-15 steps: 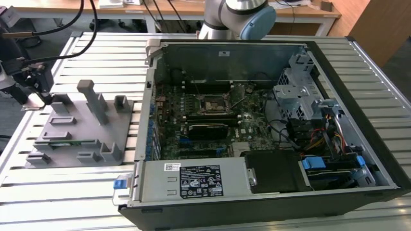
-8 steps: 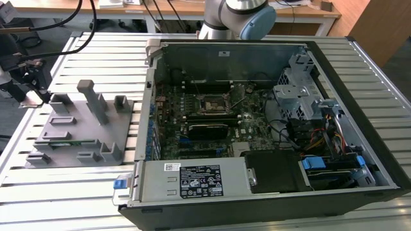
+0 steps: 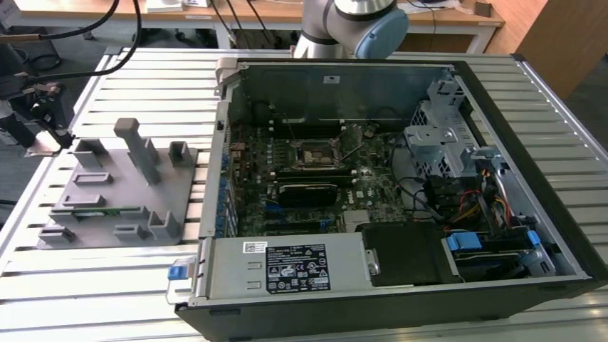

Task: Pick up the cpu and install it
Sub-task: 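Pick up the cpu and move it towards the insertion slot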

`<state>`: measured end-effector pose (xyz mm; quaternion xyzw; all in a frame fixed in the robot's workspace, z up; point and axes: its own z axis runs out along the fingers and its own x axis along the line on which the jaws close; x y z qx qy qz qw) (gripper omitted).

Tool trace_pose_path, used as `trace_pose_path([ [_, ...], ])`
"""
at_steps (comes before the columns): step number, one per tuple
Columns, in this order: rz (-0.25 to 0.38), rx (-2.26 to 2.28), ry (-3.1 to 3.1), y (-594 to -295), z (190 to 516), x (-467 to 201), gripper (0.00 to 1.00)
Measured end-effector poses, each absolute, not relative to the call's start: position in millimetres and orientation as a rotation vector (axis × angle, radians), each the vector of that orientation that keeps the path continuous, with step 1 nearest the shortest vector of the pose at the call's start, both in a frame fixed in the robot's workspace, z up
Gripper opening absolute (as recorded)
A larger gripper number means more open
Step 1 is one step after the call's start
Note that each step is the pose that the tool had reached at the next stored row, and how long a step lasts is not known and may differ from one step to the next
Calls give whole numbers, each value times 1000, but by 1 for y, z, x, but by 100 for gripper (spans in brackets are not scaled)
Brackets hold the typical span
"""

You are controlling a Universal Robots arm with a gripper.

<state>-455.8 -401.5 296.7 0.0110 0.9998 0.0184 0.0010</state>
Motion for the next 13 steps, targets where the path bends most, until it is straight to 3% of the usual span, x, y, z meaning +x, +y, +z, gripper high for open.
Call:
trace_pose_path([
  [13, 58, 34, 3139, -400, 311, -456, 54],
])
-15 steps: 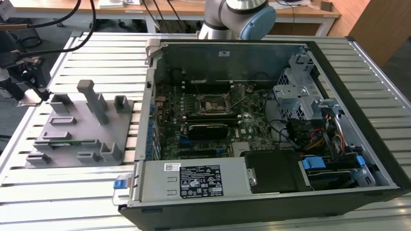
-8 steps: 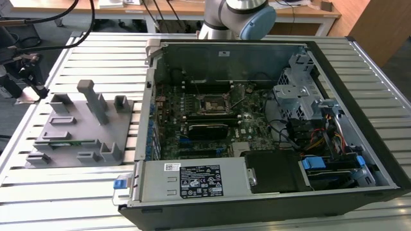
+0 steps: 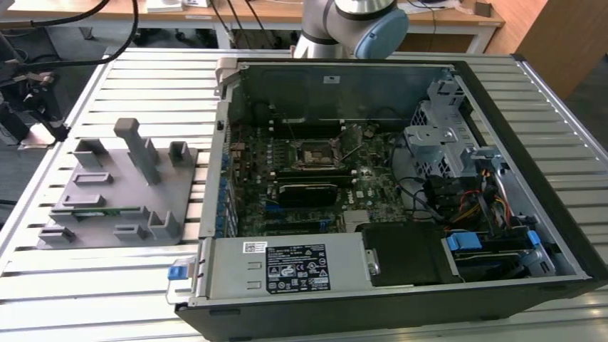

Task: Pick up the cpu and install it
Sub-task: 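Pick up the cpu and move it towards the insertion slot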

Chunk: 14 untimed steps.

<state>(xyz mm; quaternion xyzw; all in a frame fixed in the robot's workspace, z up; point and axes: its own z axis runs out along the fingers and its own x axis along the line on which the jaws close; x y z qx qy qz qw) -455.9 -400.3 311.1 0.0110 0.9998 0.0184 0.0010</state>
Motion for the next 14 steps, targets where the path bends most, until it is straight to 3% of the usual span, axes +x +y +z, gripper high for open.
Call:
trace_pose_path([
  [14, 58, 34, 3139, -399, 328, -456, 54],
])
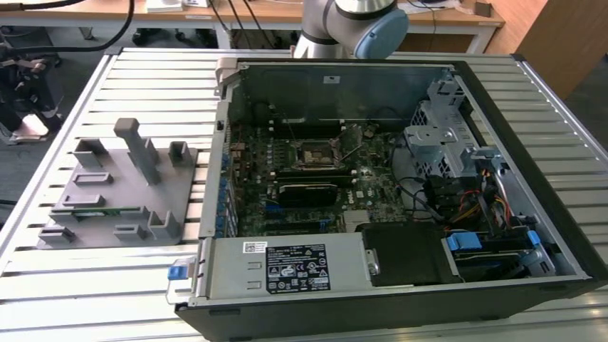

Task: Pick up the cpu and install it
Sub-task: 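Pick up the cpu and move it towards the insertion slot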

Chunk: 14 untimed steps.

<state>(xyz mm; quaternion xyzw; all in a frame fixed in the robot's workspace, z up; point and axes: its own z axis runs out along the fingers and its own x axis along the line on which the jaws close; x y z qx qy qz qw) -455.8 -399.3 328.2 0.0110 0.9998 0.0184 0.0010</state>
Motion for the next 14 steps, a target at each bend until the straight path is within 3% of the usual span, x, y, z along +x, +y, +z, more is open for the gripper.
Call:
trace_pose_path([
  [14, 58, 34, 3139, -398, 345, -456, 54],
])
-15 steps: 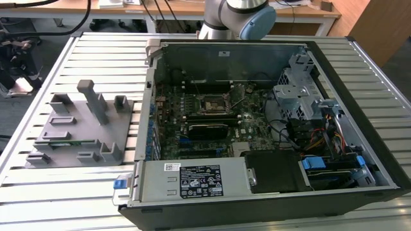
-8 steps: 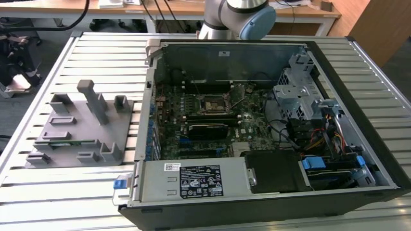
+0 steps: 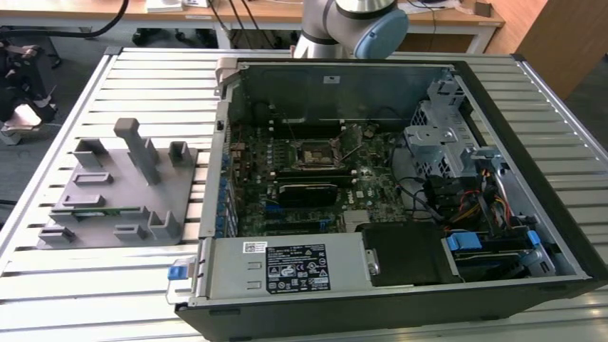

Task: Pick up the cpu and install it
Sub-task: 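Pick up the cpu and move it towards the insertion slot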

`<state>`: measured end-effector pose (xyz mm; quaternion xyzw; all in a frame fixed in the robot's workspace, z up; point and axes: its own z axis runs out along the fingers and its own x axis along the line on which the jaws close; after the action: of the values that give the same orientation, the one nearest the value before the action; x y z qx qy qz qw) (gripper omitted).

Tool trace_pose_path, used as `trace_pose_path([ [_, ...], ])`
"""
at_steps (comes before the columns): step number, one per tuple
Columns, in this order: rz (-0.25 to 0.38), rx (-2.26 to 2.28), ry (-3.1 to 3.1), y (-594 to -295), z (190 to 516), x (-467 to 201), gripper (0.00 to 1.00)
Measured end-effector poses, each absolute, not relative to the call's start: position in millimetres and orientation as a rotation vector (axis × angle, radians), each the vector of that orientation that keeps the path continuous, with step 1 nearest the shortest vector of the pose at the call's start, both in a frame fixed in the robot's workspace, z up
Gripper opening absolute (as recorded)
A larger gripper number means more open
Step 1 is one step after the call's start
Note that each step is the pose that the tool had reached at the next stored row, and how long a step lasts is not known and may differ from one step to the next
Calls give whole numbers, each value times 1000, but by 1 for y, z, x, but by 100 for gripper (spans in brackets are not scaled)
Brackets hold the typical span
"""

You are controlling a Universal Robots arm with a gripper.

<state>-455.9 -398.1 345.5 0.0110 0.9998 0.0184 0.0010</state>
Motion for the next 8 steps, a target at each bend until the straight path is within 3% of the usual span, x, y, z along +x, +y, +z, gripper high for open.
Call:
trace_pose_path([
  [8, 58, 35, 3139, -397, 357, -456, 54],
])
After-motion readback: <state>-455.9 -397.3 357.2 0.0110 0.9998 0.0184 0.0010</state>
